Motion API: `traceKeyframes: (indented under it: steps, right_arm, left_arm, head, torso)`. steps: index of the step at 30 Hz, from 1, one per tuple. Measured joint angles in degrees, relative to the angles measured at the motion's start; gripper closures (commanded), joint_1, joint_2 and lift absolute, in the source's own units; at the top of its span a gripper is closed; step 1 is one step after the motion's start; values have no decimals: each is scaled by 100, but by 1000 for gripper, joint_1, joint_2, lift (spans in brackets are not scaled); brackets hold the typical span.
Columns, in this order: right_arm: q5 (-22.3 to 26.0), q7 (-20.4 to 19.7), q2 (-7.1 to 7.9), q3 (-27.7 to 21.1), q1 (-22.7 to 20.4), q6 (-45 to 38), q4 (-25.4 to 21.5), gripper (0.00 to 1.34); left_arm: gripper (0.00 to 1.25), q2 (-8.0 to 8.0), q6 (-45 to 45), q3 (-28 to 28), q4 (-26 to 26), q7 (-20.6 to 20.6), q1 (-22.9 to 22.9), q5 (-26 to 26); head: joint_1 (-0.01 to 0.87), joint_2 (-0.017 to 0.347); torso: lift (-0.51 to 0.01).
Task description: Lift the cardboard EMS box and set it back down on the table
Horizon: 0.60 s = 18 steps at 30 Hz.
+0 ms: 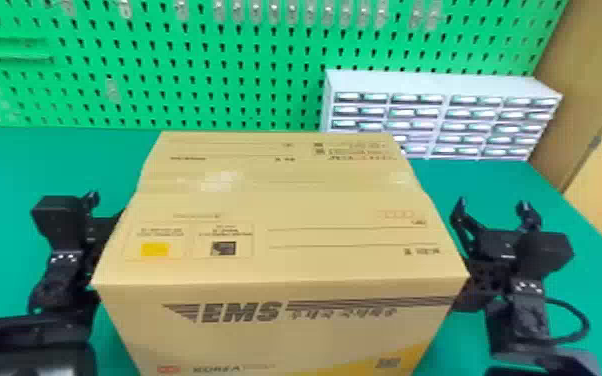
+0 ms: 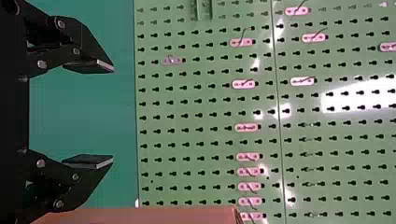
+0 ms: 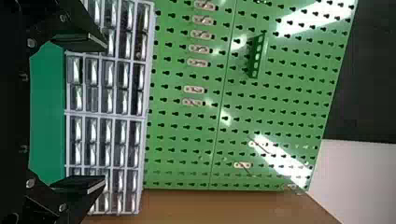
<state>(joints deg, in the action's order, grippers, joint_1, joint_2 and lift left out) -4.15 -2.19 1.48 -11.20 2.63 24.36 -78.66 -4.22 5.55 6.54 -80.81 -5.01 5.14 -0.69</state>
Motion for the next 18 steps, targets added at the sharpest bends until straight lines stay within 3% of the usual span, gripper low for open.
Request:
traceKeyframes:
  steps: [18]
  right_arm:
    - [-16,0,34,272,97,-148,21,279]
  left_arm:
    - [552,0,-10,-452,117,-163,128,-137]
  head:
    - [678,-14]
  torso:
    - [-88]
